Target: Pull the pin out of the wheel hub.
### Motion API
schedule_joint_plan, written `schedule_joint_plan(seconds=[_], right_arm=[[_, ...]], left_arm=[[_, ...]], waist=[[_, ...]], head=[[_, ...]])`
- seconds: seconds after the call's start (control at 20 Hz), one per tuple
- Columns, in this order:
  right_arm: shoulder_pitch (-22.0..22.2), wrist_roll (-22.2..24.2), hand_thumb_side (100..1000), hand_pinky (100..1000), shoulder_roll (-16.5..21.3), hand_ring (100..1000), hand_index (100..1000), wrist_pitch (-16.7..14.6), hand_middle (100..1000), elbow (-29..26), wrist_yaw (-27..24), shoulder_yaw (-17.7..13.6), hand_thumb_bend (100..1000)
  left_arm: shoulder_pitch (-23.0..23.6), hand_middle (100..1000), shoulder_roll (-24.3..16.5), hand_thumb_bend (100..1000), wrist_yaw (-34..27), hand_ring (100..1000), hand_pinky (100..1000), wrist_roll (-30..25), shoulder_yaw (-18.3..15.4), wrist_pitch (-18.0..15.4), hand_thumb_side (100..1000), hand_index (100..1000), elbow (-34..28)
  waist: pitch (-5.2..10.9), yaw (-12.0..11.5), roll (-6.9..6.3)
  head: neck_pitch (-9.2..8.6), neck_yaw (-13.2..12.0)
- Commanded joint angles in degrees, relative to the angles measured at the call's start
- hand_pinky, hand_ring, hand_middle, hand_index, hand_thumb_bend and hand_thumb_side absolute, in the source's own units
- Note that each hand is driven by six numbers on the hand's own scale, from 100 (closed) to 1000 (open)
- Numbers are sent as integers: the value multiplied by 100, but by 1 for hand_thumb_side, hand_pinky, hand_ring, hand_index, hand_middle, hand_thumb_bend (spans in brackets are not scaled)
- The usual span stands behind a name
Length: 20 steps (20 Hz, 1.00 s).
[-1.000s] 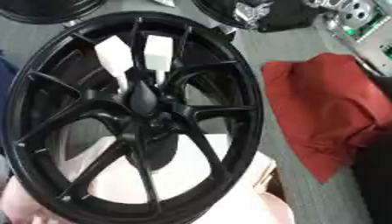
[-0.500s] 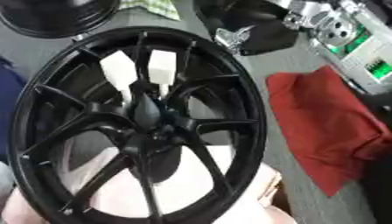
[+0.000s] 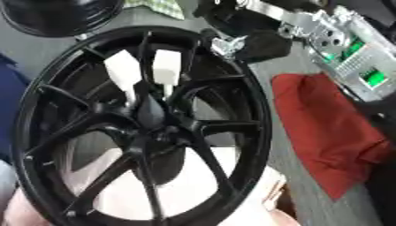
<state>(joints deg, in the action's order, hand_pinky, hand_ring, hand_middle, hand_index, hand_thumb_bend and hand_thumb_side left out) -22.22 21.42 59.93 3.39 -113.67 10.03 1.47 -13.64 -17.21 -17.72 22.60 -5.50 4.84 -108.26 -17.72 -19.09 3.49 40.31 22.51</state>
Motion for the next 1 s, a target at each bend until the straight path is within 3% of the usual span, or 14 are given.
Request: schedule_joint_plan(seconds=[0.05, 0.55, 0.85, 1.0], right_arm=[[-106, 63, 617, 803, 107, 862, 845, 99, 837, -91, 180, -9, 100], [-209, 390, 642, 813, -20, 890, 876, 237, 853, -92, 252, 116, 100], [-234, 453, 661, 801, -104, 892, 879, 302, 861, -92, 174, 150, 100], [-243, 431, 661, 801, -99, 892, 879, 319, 861, -92, 116, 148, 100]], left_arm=[[-42, 543, -42, 529, -16, 490, 682, 18, -52, -13, 447, 702, 7], [-70, 541, 64, 531, -68, 489, 682, -20, -7, -15, 446, 702, 120], [-32, 539, 72, 532, -59, 487, 681, -13, -17, -18, 446, 702, 134], [-27, 539, 74, 532, -58, 487, 681, -10, -18, -17, 446, 702, 134]], waist=[[159, -33, -24], [119, -159, -15], [84, -131, -7], [80, -128, -8]], head=[[73, 79], [27, 377], [-362, 306], [-407, 293]])
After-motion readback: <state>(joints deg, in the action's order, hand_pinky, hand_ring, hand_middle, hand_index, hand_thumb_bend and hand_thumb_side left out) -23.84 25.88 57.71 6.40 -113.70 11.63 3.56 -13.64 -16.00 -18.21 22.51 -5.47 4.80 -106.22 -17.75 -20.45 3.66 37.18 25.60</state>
